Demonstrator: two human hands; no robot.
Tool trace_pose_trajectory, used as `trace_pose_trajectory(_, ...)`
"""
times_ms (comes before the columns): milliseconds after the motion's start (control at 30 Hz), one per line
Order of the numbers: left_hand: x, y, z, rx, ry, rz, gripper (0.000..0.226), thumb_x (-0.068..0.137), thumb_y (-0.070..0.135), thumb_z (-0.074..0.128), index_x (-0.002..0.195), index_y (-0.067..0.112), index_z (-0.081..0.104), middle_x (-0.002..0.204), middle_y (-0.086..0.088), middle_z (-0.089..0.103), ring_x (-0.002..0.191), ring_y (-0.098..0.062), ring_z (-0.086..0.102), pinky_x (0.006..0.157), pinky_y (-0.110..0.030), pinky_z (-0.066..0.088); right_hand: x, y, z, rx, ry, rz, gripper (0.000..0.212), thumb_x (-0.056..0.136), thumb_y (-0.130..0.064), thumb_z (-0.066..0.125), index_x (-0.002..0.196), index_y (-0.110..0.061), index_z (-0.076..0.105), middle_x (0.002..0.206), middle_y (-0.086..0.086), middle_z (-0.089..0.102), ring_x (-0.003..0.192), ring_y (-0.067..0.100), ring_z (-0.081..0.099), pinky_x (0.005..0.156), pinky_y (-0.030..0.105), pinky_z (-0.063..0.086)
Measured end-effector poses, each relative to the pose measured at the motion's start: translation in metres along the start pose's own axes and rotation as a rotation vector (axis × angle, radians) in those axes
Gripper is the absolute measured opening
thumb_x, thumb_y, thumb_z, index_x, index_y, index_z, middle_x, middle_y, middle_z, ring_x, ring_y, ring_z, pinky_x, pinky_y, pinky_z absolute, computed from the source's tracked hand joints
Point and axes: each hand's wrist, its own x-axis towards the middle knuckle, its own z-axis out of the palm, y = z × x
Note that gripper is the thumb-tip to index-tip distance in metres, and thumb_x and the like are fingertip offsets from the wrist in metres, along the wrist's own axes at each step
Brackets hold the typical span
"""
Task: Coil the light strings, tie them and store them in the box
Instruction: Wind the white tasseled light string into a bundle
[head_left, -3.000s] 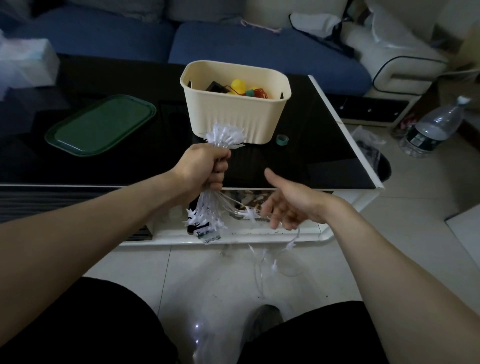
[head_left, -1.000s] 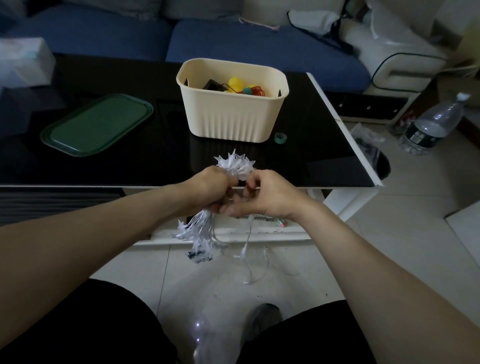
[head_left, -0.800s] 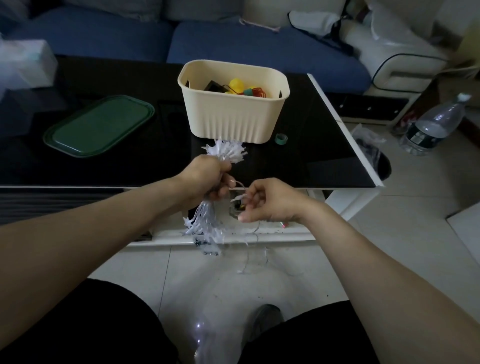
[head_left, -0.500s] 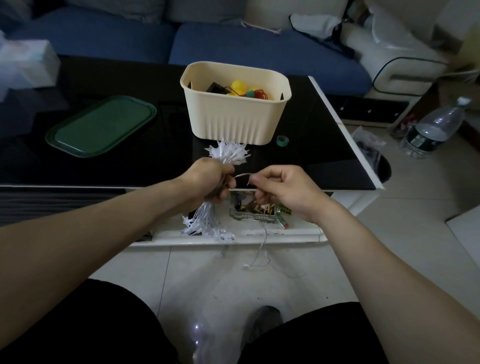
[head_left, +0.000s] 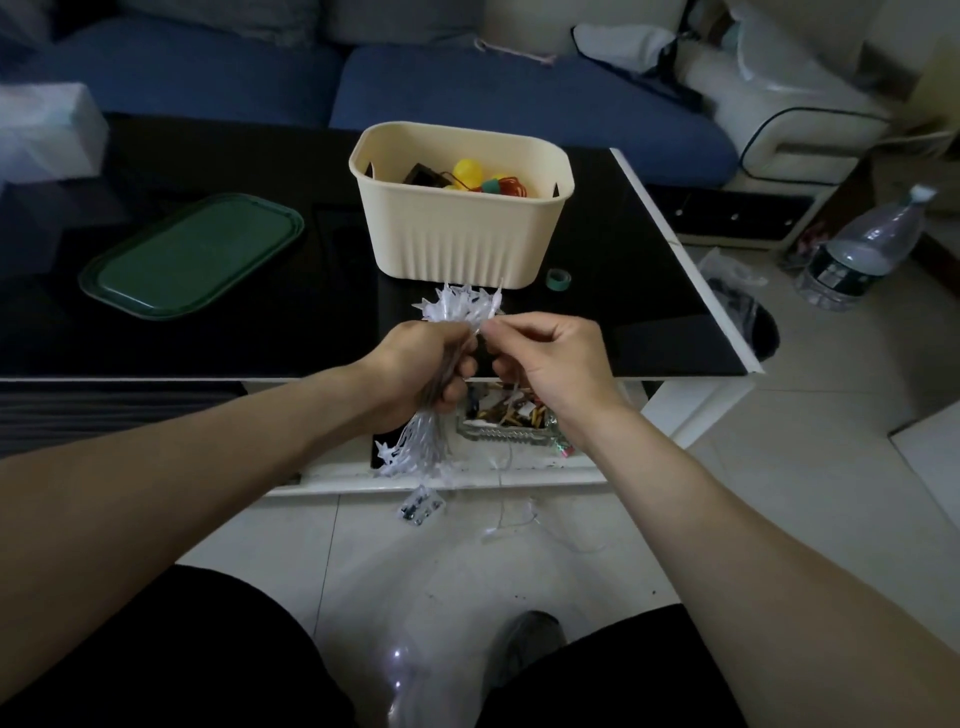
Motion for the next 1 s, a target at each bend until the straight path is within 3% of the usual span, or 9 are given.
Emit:
trace_pose_trajectory(267,-0.003,-0.006,0.008,0.136,-0.075,0.137,0.036,0.108,0.023,0.031,0.085,0.005,0.052,0.066,-0.007,0.047,0.044,-0.014,0.039,0.048,-0.025,0.033,0.003,0.004,0.001,-0.107,0.072,-0.029,0.010,0.083,-0.009,0.082,0.086,-0.003,0.074,0.076,0.016,0.074,0.059,0.013,0.068,0.057,0.021,0.053)
trace_pose_trajectory(400,-0.003,-0.007,0.007,0.153,-0.026,0.154,0.038,0.107,0.024,0.036,0.075,0.009,0.049,0.062,-0.005,0.045,0.045,-0.013,0.039,0.045,-0.023,0.036,0.004,0.005,0.000,-0.245,0.035,-0.074,0.007,0.090,-0.009,0.074,0.095,-0.012,0.079,0.081,0.002,0.076,0.069,0.009,0.071,0.071,0.027,0.059)
trace_pose_trajectory(467,-0.003,-0.009,0.006,0.171,0.027,0.170,0.037,0.107,0.021,0.037,0.073,0.011,0.048,0.054,0.002,0.046,0.046,-0.013,0.039,0.044,-0.021,0.037,0.002,0.001,0.002,-0.346,-0.025,-0.100,0.020,0.094,-0.008,0.066,0.106,-0.017,0.078,0.083,-0.006,0.073,0.069,-0.003,0.067,0.073,0.019,0.055)
trace_pose_trajectory(567,-0.001,-0.008,0.003,0.134,0.139,0.202,0.033,0.106,0.021,0.040,0.077,0.008,0.050,0.058,-0.002,0.047,0.047,-0.014,0.042,0.048,-0.026,0.041,-0.001,-0.007,0.011,-0.517,-0.185,-0.112,0.042,0.099,-0.007,0.054,0.137,-0.023,0.062,0.095,-0.004,0.056,0.069,-0.007,0.059,0.063,0.003,0.042)
trace_pose_trajectory(633,0.001,-0.006,0.001,0.104,0.196,0.228,0.036,0.106,0.022,0.041,0.072,0.008,0.049,0.057,-0.004,0.046,0.043,-0.014,0.041,0.048,-0.027,0.038,-0.001,-0.008,0.014,-0.588,-0.343,-0.059,0.061,0.099,-0.012,0.052,0.154,-0.035,0.037,0.098,0.005,0.050,0.064,0.005,0.054,0.058,0.011,0.042)
trace_pose_trajectory(700,0.000,-0.004,-0.001,0.061,0.201,0.234,0.038,0.105,0.021,0.042,0.068,0.011,0.046,0.056,-0.003,0.044,0.041,-0.012,0.039,0.048,-0.026,0.034,-0.001,-0.007,0.013,-0.606,-0.466,-0.006,0.078,0.097,-0.011,0.055,0.159,-0.040,0.017,0.085,0.008,0.052,0.064,0.015,0.050,0.059,0.026,0.043)
trace_pose_trajectory(800,-0.001,-0.002,0.000,0.014,0.186,0.236,0.037,0.103,0.020,0.045,0.067,0.014,0.045,0.051,0.001,0.042,0.042,-0.013,0.037,0.048,-0.026,0.032,-0.004,-0.004,0.010,-0.544,-0.453,-0.041,0.086,0.093,-0.010,0.064,0.158,-0.041,0.016,0.076,0.005,0.053,0.066,0.013,0.051,0.065,0.031,0.044)
trace_pose_trajectory(867,-0.002,0.000,0.000,-0.041,0.219,0.254,0.035,0.102,0.017,0.046,0.067,0.013,0.046,0.049,0.002,0.042,0.043,-0.015,0.037,0.048,-0.027,0.031,-0.003,-0.001,0.011,-0.462,-0.340,-0.095,0.076,0.088,-0.013,0.074,0.150,-0.030,0.035,0.075,0.001,0.059,0.061,0.005,0.055,0.063,0.026,0.047)
trace_pose_trajectory(1000,-0.004,0.011,-0.001,-0.098,0.335,0.306,0.035,0.104,0.014,0.041,0.070,0.009,0.048,0.058,-0.006,0.049,0.048,-0.018,0.047,0.049,-0.031,0.042,0.002,-0.001,0.005,-0.461,-0.173,-0.114,0.019,0.083,-0.018,0.080,0.094,-0.022,0.066,0.071,-0.001,0.065,0.060,0.005,0.059,0.062,0.028,0.051)
